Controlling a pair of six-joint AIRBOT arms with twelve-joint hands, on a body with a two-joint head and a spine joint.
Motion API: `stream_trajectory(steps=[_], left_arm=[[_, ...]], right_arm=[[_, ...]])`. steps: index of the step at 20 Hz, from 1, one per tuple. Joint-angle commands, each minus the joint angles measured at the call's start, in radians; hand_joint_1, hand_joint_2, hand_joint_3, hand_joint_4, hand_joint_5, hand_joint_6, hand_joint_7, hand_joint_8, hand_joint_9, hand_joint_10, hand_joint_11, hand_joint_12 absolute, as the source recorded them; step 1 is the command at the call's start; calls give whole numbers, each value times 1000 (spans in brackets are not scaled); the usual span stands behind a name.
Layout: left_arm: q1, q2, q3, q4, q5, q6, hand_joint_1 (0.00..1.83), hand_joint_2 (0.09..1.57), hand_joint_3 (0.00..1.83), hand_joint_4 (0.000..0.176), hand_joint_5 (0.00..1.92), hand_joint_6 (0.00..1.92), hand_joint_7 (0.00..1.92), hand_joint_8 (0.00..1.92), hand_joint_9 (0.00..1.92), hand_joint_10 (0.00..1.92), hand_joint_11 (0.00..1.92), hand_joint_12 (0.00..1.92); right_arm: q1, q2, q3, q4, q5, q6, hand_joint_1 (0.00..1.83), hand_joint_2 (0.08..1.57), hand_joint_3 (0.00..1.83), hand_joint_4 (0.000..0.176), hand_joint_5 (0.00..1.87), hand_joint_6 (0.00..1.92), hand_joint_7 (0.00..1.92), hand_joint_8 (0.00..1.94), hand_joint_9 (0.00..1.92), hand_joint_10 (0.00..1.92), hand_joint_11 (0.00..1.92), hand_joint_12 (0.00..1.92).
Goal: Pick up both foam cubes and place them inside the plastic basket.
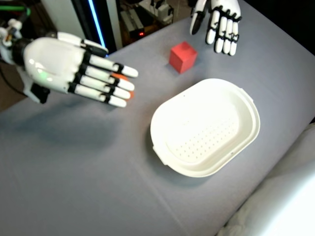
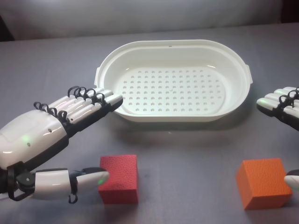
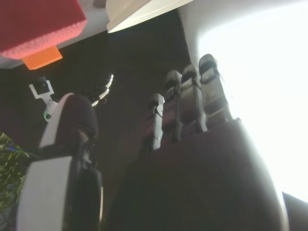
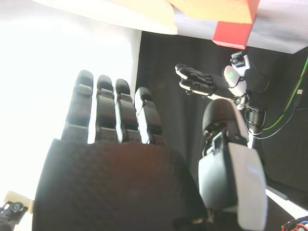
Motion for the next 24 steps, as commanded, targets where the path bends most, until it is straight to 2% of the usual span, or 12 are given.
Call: stream_trajectory(steps=[1, 4, 6, 10, 11, 13, 17, 20, 21, 22, 23, 24], left_arm=[[-11, -2, 5, -13, -119, -5, 501, 1136, 22, 56, 0, 0, 0, 0, 0, 0, 0, 0], [-11, -2, 3, -9, -112, -9, 498, 1125, 11, 57, 0, 0, 0, 0, 0, 0, 0, 0], [-11, -2, 3, 15, -89, -27, 452, 1080, 0, 78, 0, 0, 0, 0, 0, 0, 0, 0], [-17, -35, 20, 62, 11, -60, 544, 1040, 0, 52, 0, 0, 0, 0, 0, 0, 26, 13], [-22, -47, 28, 63, 31, -61, 544, 1047, 0, 35, 0, 0, 0, 0, 9, 4, 61, 33], [-35, -69, 45, 71, 68, -65, 560, 1042, 11, 30, 0, 0, 6, 2, 37, 22, 1, 581], [-54, -102, 75, 81, 127, -75, 670, 1006, 0, 34, 0, 0, 48, 7, 80, 30, 0, 693], [-69, -132, 103, 83, 176, -82, 825, 1036, 5, 8, 42, 5, 206, 21, 266, 86, 0, 1399], [-70, -139, 110, 83, 187, -84, 959, 1050, 4, 0, 139, 22, 406, 57, 335, 466, 91, 1560], [-71, -146, 117, 83, 194, -88, 1080, 1109, 9, 0, 462, 137, 641, 523, 568, 1056, 459, 1661], [-72, -151, 122, 83, 193, -95, 1185, 1208, 10, 0, 596, 1043, 824, 1212, 801, 1352, 767, 1706], [-75, -153, 124, 83, 171, -102, 1211, 1229, 2, 0, 706, 1080, 818, 1480, 964, 1486, 959, 1729]], right_arm=[[3, 1, 4, 5, 116, 4, 533, 1196, 20, 4, 0, 0, 0, 0, 0, 0, 0, 0], [3, -2, 2, 3, 111, 4, 561, 1190, 10, 0, 0, 0, 0, 0, 0, 0, 0, 0], [3, -5, 1, -7, 94, 8, 569, 1142, 0, 0, 0, 0, 0, 0, 0, 0, 0, 0], [6, -38, 17, -16, 21, 17, 617, 1096, 0, 0, 0, 0, 0, 0, 0, 0, 0, 0], [9, -48, 26, -17, 4, 24, 680, 1083, 0, 0, 0, 0, 0, 0, 24, 10, 0, 0], [28, -71, 45, -17, -40, 25, 729, 1073, 0, 0, 0, 0, 0, 0, 42, 17, 0, 0], [75, -121, 85, -37, -131, 31, 752, 1043, 0, 0, 0, 0, 3, 1, 44, 15, 34, 23], [97, -158, 118, -38, -185, 35, 731, 1071, 0, 0, 0, 0, 53, 18, 82, 27, 30, 31], [100, -164, 124, -38, -196, 36, 720, 1118, 0, 0, 80, 20, 135, 17, 160, 6, 5, 345], [104, -170, 132, -38, -207, 36, 866, 1177, 0, 0, 354, 116, 461, 103, 424, 140, 0, 1071], [107, -174, 137, -38, -213, 37, 1085, 1249, 1, 0, 562, 1185, 730, 1108, 547, 885, 238, 1566], [112, -174, 137, -39, -206, 37, 1296, 1220, 0, 0, 657, 1274, 818, 1235, 717, 1366, 542, 1644]])
